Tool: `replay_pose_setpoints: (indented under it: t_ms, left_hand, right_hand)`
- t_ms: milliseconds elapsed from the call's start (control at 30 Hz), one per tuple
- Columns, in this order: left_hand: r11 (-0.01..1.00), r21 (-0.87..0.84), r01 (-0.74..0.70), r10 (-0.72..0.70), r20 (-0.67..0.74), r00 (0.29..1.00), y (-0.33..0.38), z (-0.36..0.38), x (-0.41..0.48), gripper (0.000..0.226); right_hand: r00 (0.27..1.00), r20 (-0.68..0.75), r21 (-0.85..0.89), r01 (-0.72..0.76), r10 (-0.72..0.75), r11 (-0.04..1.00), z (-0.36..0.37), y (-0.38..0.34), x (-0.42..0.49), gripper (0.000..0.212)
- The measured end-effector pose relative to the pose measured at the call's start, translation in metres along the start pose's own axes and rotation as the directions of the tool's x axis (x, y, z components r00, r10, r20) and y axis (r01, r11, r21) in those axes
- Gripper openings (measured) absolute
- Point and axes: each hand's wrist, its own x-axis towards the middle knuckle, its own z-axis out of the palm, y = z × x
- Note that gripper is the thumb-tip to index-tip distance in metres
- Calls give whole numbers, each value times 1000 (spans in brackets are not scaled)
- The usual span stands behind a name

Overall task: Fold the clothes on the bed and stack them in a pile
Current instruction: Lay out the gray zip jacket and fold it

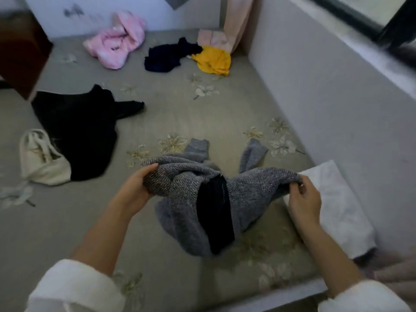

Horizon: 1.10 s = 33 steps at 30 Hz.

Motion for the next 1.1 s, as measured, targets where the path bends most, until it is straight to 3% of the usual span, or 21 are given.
replay_pose_setpoints:
  t_ms: [133,233,333,433,500,600,667,800,933,1100]
  left_hand:
    - [990,8,-139,139,13,990,50,6,-57,19]
    - [958,30,-287,288,-56,956,91,8,-90,16]
    - [897,73,-435,442,-169,881,137,4,-109,8]
    - [826,169,-538,564,-257,785,174,-1,-110,4]
    - [823,193,-534,567,-297,768,187,1,-101,8]
    - [874,177,-453,486,-336,806,198,6,-84,6]
    - [888,163,-431,460,-360,812,207,8,-76,11]
    - [814,112,-569,565,-374,735,239,8,-73,11]
    - [701,74,-710,683,-358,637,268,0,-80,12]
    - [647,3,-762,714,-352,605,244,-24,-87,15]
  right_hand:
    - [996,-24,192,87,-84,977,-33,-66,16,24]
    - [966,-126,239,250,-225,938,-52,-110,25,18]
    - [917,-227,281,385,-329,879,-70,-150,35,14]
    - [915,-182,376,403,-361,834,-72,-187,49,14]
    - [919,-109,347,392,-378,852,-61,-202,66,15]
    - [942,87,325,280,-323,903,-36,-217,93,16]
    - [944,137,315,245,-300,917,-20,-229,108,14]
    - [930,43,280,339,-365,898,-4,-264,123,14]
    - [891,-59,378,438,-451,816,-5,-291,126,11]
    - [866,-101,412,485,-491,771,-6,-281,101,13]
